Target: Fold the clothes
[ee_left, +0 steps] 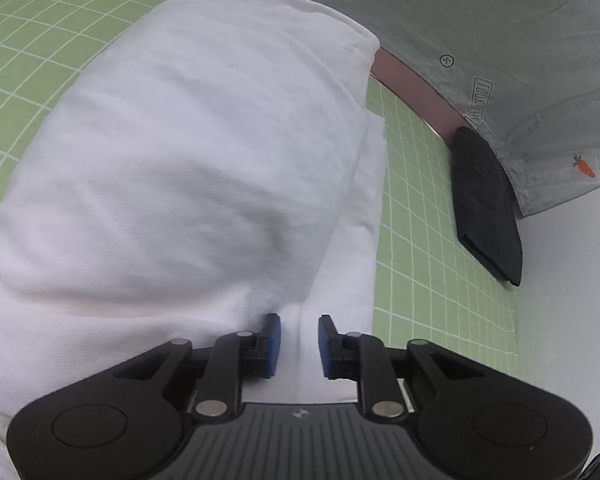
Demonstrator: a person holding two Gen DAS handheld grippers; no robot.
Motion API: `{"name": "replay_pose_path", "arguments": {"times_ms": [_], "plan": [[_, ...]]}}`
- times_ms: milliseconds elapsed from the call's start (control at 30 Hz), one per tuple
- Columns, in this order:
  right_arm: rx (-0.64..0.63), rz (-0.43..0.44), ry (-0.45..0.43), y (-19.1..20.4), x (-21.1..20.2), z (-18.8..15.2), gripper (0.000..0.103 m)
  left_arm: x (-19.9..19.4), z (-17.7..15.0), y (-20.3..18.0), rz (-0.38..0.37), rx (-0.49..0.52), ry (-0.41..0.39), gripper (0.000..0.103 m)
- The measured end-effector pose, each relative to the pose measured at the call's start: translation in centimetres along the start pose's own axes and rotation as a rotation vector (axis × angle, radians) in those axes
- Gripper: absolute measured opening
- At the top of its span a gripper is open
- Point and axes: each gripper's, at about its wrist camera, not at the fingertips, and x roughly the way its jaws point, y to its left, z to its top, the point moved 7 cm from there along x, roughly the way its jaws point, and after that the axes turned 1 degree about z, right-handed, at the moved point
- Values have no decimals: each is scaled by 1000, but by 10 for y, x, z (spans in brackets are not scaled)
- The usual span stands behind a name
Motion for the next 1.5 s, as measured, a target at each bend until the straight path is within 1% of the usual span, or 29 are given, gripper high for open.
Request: {"name": "replay_pose_path", "arguments": {"times_ms": [33, 67, 100, 133, 167, 200, 233, 267, 300, 333, 367, 433, 467, 533, 600, 633, 700, 767, 867, 1000, 1033, 1100, 1133, 1200, 1233, 1267, 1367, 1433, 1500], "plan": [[3, 21, -1, 4, 1, 4, 94, -4, 2, -3, -6, -2, -2, 40], [5, 45, -3, 8, 2, 8, 94, -11, 6, -8, -6, 15, -21, 50], [7, 70, -6, 13, 2, 12, 94, -20, 8, -12, -9, 37, -47, 60], [4, 94, -10, 20, 3, 15, 94, -34, 11, -17, -20, 69, -85, 65], [-7, 107, -15, 28, 4, 18, 94, -46, 17, -23, -37, 100, -122, 74], [-18, 121, -19, 37, 5, 21, 94, -59, 23, -28, -46, 129, -161, 79], [-29, 135, -22, 45, 7, 24, 94, -70, 29, -30, -42, 153, -201, 81], [-41, 156, -18, 56, 10, 26, 94, -82, 36, -30, -25, 179, -241, 86], [-48, 184, -11, 68, 13, 28, 94, -92, 43, -26, 19, 209, -274, 90], [-52, 213, -5, 79, 16, 30, 94, -98, 49, -17, 85, 238, -296, 92], [-60, 244, 0, 92, 18, 32, 94, -102, 54, -4, 168, 264, -308, 92], [-93, 302, 7, 120, 24, 37, 94, -105, 63, 26, 342, 308, -300, 92], [-111, 322, 10, 133, 27, 38, 94, -104, 66, 40, 401, 319, -289, 92], [-141, 338, 21, 157, 33, 38, 94, -97, 68, 63, 412, 311, -269, 92], [-165, 361, 37, 180, 42, 37, 94, -90, 70, 85, 423, 304, -249, 96], [-173, 371, 47, 190, 47, 36, 94, -88, 72, 93, 417, 290, -239, 97], [-178, 372, 68, 203, 56, 33, 94, -84, 79, 101, 375, 250, -211, 101], [-173, 370, 84, 211, 62, 29, 94, -76, 86, 106, 355, 250, -188, 103], [-133, 356, 117, 213, 76, 22, 96, -64, 92, 108, 331, 281, -163, 103], [-100, 342, 133, 210, 84, 15, 97, -56, 92, 111, 291, 258, -155, 103], [-97, 350, 133, 210, 84, 14, 95, -55, 91, 111, 285, 248, -155, 103], [-97, 393, 135, 213, 82, 11, 78, -54, 90, 111, 280, 234, -152, 103], [-106, 408, 131, 215, 80, 10, 63, -54, 91, 110, 280, 232, -151, 103], [-146, 389, 106, 221, 73, 9, 44, -54, 91, 106, 285, 233, -147, 103], [-166, 385, 94, 224, 69, 9, 26, -55, 91, 104, 288, 234, -145, 103], [-185, 381, 82, 226, 64, 9, 18, -55, 91, 101, 291, 235, -143, 103], [-198, 392, 48, 227, 50, 14, 12, -57, 91, 91, 289, 244, -136, 103], [-165, 409, 7, 220, 35, 24, 11, -60, 87, 70, 256, 301, -156, 103], [-190, 412, -48, 216, 13, 34, 10, -63, 84, 49, 237, 359, -184, 103]]}}
